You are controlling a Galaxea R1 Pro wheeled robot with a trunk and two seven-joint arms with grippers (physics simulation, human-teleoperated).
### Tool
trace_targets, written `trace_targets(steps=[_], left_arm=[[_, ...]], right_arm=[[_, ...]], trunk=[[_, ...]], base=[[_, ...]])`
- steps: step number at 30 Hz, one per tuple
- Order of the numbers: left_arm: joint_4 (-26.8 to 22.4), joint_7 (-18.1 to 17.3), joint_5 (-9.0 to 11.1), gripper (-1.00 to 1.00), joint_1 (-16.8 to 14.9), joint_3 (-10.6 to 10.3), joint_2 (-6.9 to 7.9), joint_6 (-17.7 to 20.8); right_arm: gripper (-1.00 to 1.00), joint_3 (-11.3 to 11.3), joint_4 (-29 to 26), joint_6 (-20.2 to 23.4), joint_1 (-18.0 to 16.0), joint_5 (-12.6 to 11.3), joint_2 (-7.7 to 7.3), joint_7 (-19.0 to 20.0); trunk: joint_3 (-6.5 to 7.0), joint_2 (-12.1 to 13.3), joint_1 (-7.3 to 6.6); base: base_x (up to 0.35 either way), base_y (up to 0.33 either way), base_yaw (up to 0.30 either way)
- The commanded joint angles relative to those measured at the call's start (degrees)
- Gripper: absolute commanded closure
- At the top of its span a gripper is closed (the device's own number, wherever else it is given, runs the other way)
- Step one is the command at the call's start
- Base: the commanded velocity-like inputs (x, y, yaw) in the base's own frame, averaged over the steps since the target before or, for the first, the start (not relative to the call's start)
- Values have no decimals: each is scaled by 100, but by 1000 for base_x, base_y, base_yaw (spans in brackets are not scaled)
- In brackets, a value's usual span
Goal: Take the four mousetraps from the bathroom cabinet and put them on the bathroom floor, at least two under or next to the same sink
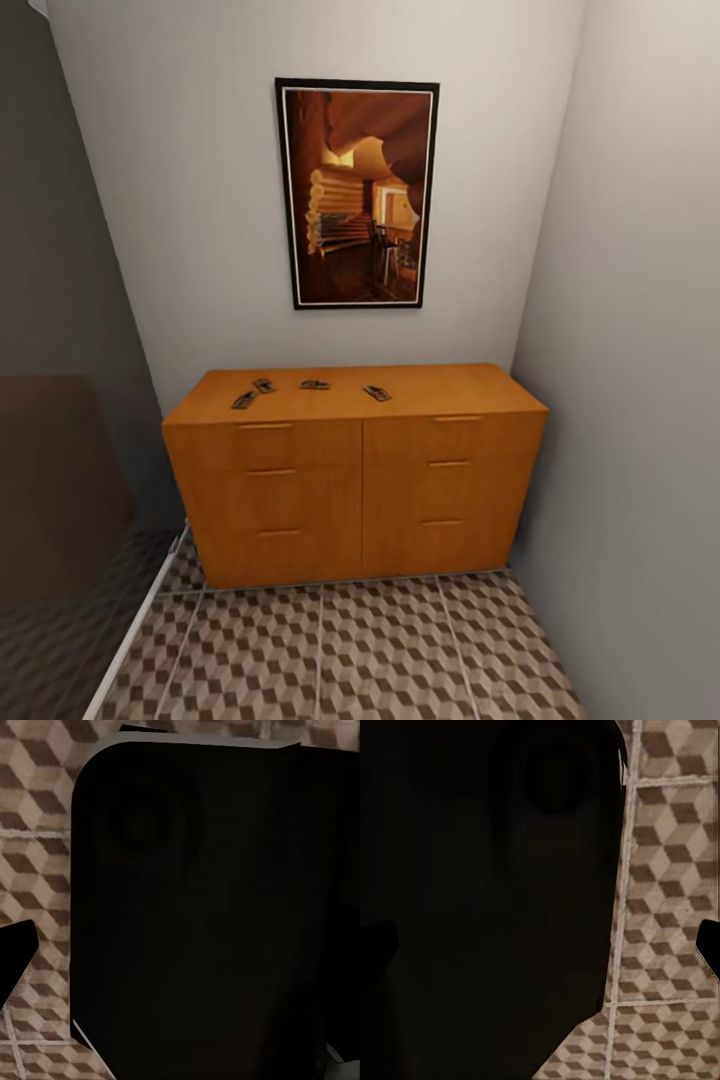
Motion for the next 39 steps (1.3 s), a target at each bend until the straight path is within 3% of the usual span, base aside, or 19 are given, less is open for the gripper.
trace_targets(steps=[1,31,39], left_arm=[[-1,-2,59,-100,0,0,-1,-12],[-1,-4,60,-100,0,9,-1,-56],[-1,-4,52,-100,0,16,-1,-96]], right_arm=[[-100,4,1,-1,-1,4,1,-6],[-100,-5,1,17,-1,-2,1,17],[-100,0,2,1,-1,-16,1,4]], trunk=[[-4,-2,3],[-4,-2,3],[-4,-2,3]], base=[[324,0,0],[323,0,0],[140,0,0]])
